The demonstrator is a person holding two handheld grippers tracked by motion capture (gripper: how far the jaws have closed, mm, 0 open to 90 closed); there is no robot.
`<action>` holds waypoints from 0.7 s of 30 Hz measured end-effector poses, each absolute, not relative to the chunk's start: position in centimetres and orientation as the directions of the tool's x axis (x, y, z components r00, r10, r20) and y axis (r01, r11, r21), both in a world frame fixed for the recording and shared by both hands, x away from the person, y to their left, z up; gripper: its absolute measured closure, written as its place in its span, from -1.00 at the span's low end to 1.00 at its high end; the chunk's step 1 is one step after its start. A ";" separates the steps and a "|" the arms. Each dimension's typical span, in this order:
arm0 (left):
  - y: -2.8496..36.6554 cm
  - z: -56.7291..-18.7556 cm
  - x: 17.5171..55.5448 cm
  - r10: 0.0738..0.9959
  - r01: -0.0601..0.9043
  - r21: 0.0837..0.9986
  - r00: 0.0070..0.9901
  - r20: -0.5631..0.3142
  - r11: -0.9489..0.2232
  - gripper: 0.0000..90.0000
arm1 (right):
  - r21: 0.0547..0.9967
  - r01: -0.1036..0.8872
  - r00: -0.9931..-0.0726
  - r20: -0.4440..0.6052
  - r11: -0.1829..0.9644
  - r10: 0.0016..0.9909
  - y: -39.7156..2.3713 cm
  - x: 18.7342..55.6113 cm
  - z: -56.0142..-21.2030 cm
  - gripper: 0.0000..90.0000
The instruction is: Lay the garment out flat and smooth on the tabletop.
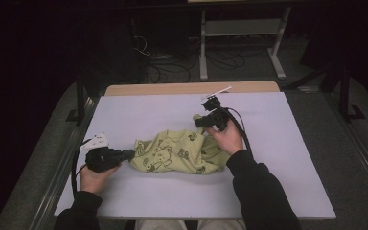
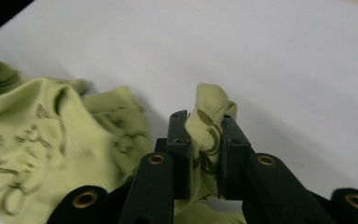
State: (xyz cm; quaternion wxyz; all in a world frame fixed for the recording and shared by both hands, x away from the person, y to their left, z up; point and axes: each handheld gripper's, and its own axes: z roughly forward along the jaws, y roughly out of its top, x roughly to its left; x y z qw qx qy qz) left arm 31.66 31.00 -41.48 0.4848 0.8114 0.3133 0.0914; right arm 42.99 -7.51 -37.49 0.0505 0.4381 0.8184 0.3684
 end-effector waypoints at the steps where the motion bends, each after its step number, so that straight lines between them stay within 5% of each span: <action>1: 31.1 -41.4 31.6 0.599 0.418 0.846 0.786 -0.155 -0.330 0.91 | 0.652 0.676 -0.607 0.228 0.343 0.762 -8.2 42.9 -37.1 0.71; 9: 31.2 -41.1 31.3 0.604 0.408 0.856 0.783 -0.149 -0.317 0.91 | 0.648 0.705 -0.514 0.189 0.287 0.837 -16.2 40.7 -35.1 0.71; 21: 30.8 -41.5 31.1 0.588 0.424 0.835 0.794 -0.157 -0.350 0.91 | 0.534 0.797 -0.466 0.244 0.284 0.850 -21.6 37.1 -39.9 0.71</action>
